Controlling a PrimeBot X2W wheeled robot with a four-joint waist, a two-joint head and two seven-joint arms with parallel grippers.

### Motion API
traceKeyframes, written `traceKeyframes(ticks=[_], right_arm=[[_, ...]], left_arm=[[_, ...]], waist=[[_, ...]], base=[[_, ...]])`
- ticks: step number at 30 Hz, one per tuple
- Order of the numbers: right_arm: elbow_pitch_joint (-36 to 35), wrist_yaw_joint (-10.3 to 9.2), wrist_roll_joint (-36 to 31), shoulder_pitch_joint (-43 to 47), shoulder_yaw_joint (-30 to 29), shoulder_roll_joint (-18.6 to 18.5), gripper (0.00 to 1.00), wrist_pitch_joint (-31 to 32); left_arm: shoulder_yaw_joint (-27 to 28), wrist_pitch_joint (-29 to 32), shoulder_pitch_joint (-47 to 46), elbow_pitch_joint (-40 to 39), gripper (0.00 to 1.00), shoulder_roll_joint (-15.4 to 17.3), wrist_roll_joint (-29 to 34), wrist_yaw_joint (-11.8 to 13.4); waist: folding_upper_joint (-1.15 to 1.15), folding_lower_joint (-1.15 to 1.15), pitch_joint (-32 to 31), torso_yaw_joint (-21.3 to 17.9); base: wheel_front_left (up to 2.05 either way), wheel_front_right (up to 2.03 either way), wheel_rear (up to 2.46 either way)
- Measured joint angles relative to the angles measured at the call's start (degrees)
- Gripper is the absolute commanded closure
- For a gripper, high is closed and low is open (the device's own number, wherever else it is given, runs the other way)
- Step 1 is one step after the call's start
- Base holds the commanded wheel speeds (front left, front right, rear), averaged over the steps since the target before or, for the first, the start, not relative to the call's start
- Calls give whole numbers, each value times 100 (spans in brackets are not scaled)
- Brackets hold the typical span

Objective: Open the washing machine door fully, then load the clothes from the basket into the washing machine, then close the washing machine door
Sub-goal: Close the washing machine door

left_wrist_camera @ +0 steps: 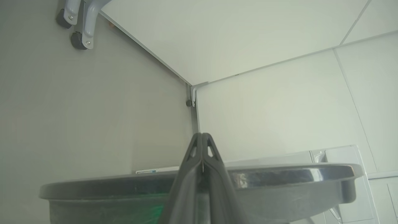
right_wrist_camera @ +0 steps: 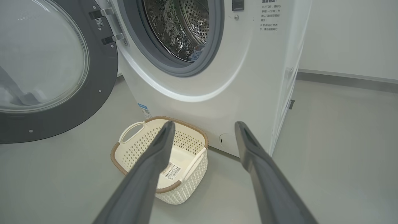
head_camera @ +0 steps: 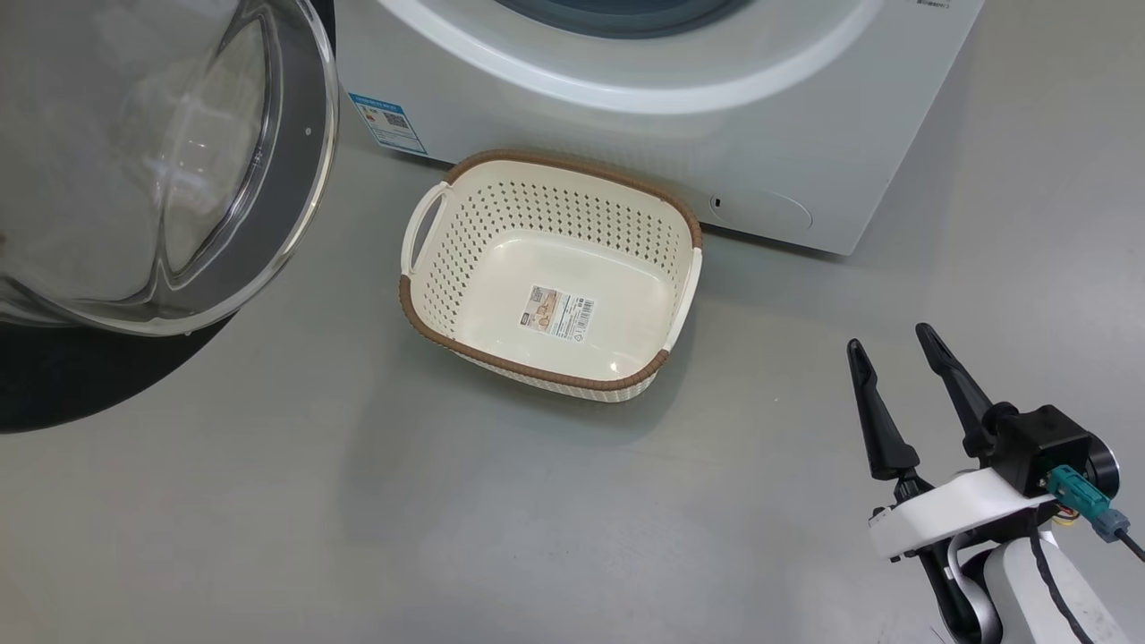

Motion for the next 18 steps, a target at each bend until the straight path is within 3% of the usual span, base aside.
traceKeyframes(ticks=[18], right_arm=[[110,0,119,4,-23,7,0,0]], left_arm=[[-383,1058,102,3,100,-10,-311,-326]], waist=[[0,0,-163,254]], base=[[0,0,0]])
